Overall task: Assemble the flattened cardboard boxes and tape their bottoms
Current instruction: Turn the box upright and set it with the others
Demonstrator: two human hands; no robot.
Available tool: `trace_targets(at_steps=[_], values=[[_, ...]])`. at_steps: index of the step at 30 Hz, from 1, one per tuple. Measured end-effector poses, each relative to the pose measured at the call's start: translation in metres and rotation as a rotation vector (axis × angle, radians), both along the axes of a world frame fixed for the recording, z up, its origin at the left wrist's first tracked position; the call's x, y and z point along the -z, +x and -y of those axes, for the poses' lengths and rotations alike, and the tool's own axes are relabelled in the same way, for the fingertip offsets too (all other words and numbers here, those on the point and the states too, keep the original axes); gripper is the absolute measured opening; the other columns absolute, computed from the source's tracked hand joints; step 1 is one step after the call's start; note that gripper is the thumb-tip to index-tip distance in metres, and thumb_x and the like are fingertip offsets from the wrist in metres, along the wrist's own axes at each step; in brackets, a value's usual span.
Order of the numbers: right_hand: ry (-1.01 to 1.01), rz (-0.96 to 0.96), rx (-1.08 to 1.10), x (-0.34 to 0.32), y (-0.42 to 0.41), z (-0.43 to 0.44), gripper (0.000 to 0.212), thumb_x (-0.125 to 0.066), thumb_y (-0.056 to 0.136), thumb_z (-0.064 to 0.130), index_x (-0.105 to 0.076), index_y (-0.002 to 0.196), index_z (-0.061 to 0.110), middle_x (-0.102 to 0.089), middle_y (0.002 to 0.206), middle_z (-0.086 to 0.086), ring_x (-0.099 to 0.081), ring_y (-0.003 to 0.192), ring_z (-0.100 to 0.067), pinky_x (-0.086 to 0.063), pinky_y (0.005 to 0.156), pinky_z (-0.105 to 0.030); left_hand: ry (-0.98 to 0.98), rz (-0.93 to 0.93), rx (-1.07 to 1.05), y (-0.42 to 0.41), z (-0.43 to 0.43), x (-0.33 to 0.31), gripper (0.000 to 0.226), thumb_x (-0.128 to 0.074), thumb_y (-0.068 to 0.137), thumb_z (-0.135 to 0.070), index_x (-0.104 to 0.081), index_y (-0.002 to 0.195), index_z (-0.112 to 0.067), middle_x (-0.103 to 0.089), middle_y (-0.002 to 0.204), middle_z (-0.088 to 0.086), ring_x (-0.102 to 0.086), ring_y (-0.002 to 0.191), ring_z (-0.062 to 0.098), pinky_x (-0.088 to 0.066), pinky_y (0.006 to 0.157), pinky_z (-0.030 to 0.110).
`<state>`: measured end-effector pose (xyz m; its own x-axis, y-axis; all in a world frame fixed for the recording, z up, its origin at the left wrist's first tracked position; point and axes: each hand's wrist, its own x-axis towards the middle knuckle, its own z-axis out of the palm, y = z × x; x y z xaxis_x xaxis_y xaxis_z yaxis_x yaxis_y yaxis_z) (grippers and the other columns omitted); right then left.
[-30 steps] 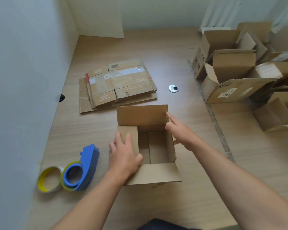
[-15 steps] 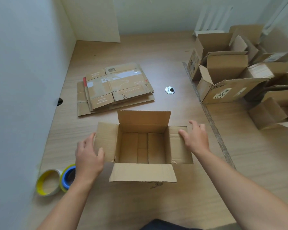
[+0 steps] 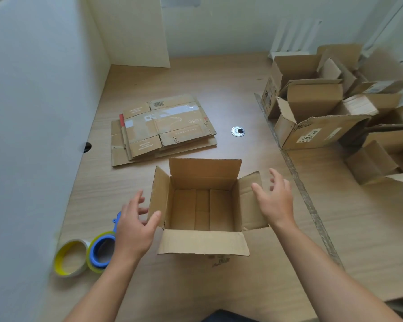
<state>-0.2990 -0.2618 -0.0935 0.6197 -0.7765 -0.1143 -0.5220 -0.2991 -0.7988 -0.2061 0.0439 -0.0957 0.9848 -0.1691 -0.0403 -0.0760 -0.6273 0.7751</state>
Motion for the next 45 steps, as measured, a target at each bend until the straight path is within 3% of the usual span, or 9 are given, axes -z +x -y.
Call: trace_targets(at_steps=[5,8,15,22,27,31,35,41,45], values=[[0.455,0.182,-0.053,-0.006,-0.018,-0.005,0.031,-0.046,0.104,0.041,-0.053,0.132,0.031,-0.063,0.122,-0.002,-0.064,0.103,-0.013,-0.054,0.071,-0.033,-0.091,-0.231,0.091,-0.011,-0.004,0.009,0.052,-0.067,0.092,-0.03,-0.049,0.141,-0.029,-0.057,0.121,-0.018,-0.055,0.105,-0.003,-0.041,0.081,0.017],[0.467,0.154,-0.159,-0.006,-0.033,-0.013,0.03,-0.049,0.103,0.038,-0.057,0.131,0.032,-0.066,0.122,0.003,-0.065,0.106,-0.012,-0.058,0.076,-0.033,-0.141,-0.303,0.066,-0.015,0.001,0.011,0.052,-0.067,0.092,-0.03,-0.049,0.141,-0.032,-0.062,0.125,-0.013,-0.057,0.11,0.002,-0.047,0.088,0.026],[-0.517,0.247,-0.424,-0.03,-0.058,-0.053,0.04,-0.065,0.094,0.024,-0.061,0.131,0.01,-0.06,0.124,-0.004,-0.053,0.116,-0.017,-0.037,0.104,-0.019,-0.099,-0.158,0.114,-0.017,0.005,0.008,0.054,-0.068,0.09,-0.025,-0.05,0.141,-0.026,-0.061,0.126,-0.006,-0.058,0.111,0.011,-0.047,0.083,0.023],[-0.496,-0.218,-1.012,-0.028,-0.041,-0.112,0.064,-0.053,0.095,0.059,-0.042,0.149,0.028,-0.042,0.149,0.005,-0.035,0.136,-0.016,-0.037,0.112,-0.037,0.033,0.154,0.206,-0.019,-0.01,-0.005,0.058,-0.074,0.086,-0.023,-0.052,0.139,-0.016,-0.054,0.124,-0.003,-0.053,0.116,0.018,-0.046,0.097,0.039],[-0.619,0.143,-0.791,-0.027,-0.054,-0.12,0.043,-0.059,0.093,0.045,-0.064,0.126,0.018,-0.06,0.12,0.0,-0.055,0.108,-0.02,-0.051,0.091,-0.035,0.068,0.148,0.543,-0.024,-0.033,-0.012,0.086,-0.065,0.073,-0.062,-0.032,0.15,-0.041,-0.031,0.149,-0.017,-0.025,0.134,-0.005,-0.026,0.11,0.025],[-0.512,0.308,-0.307,-0.021,-0.073,-0.091,0.044,-0.059,0.091,0.039,-0.061,0.128,0.015,-0.047,0.12,0.005,-0.043,0.112,-0.013,-0.029,0.103,-0.011,0.184,0.024,0.668,-0.026,-0.036,0.005,0.099,-0.077,0.071,-0.061,-0.009,0.142,-0.065,0.004,0.159,-0.026,-0.005,0.146,0.002,-0.021,0.117,0.033],[-0.117,0.138,-0.1,-0.001,-0.084,-0.062,0.047,-0.06,0.095,0.013,-0.05,0.14,0.02,-0.046,0.13,0.005,-0.047,0.122,-0.016,-0.039,0.1,-0.026,0.0,0.034,0.467,-0.019,-0.02,0.012,0.059,-0.073,0.084,-0.042,-0.049,0.139,-0.04,-0.03,0.152,-0.011,-0.032,0.138,0.006,-0.037,0.114,0.039],[0.289,-0.008,-0.444,0.025,-0.074,-0.062,0.06,-0.071,0.077,0.033,-0.046,0.124,0.061,-0.051,0.123,0.046,-0.045,0.117,0.022,-0.036,0.084,0.001,-0.085,0.047,0.388,-0.013,-0.004,0.017,0.06,-0.067,0.092,-0.03,-0.036,0.137,-0.057,-0.048,0.126,-0.018,-0.054,0.112,0.0,-0.048,0.091,0.021],[0.393,0.051,-0.328,0.055,-0.052,-0.067,0.076,-0.087,0.074,0.03,-0.042,0.133,0.043,-0.056,0.119,0.04,-0.049,0.117,0.015,-0.039,0.09,-0.006,-0.091,-0.087,0.232,-0.008,0.01,0.021,0.073,-0.067,0.092,-0.034,-0.026,0.151,-0.044,-0.047,0.13,-0.01,-0.052,0.109,0.008,-0.043,0.085,0.022]])
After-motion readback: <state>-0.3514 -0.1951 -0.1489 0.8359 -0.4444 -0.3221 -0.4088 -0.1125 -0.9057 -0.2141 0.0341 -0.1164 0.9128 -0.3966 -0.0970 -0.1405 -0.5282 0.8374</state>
